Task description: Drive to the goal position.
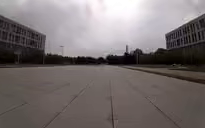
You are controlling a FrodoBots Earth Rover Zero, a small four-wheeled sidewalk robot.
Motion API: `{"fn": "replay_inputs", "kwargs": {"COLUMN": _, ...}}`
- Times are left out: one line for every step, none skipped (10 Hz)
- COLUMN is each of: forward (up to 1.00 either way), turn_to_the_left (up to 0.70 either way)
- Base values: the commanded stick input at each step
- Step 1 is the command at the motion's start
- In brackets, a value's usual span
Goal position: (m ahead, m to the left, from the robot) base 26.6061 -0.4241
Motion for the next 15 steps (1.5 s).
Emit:
{"fn": "replay_inputs", "kwargs": {"forward": 0.7, "turn_to_the_left": 0.0}}
{"fn": "replay_inputs", "kwargs": {"forward": 0.7, "turn_to_the_left": 0.0}}
{"fn": "replay_inputs", "kwargs": {"forward": 0.7, "turn_to_the_left": 0.0}}
{"fn": "replay_inputs", "kwargs": {"forward": 0.7, "turn_to_the_left": 0.0}}
{"fn": "replay_inputs", "kwargs": {"forward": 0.7, "turn_to_the_left": 0.0}}
{"fn": "replay_inputs", "kwargs": {"forward": 0.7, "turn_to_the_left": 0.0}}
{"fn": "replay_inputs", "kwargs": {"forward": 0.7, "turn_to_the_left": 0.0}}
{"fn": "replay_inputs", "kwargs": {"forward": 0.7, "turn_to_the_left": 0.0}}
{"fn": "replay_inputs", "kwargs": {"forward": 0.7, "turn_to_the_left": 0.0}}
{"fn": "replay_inputs", "kwargs": {"forward": 0.7, "turn_to_the_left": 0.0}}
{"fn": "replay_inputs", "kwargs": {"forward": 0.7, "turn_to_the_left": 0.0}}
{"fn": "replay_inputs", "kwargs": {"forward": 0.7, "turn_to_the_left": 0.0}}
{"fn": "replay_inputs", "kwargs": {"forward": 0.7, "turn_to_the_left": 0.0}}
{"fn": "replay_inputs", "kwargs": {"forward": 0.7, "turn_to_the_left": 0.0}}
{"fn": "replay_inputs", "kwargs": {"forward": 0.7, "turn_to_the_left": 0.0}}
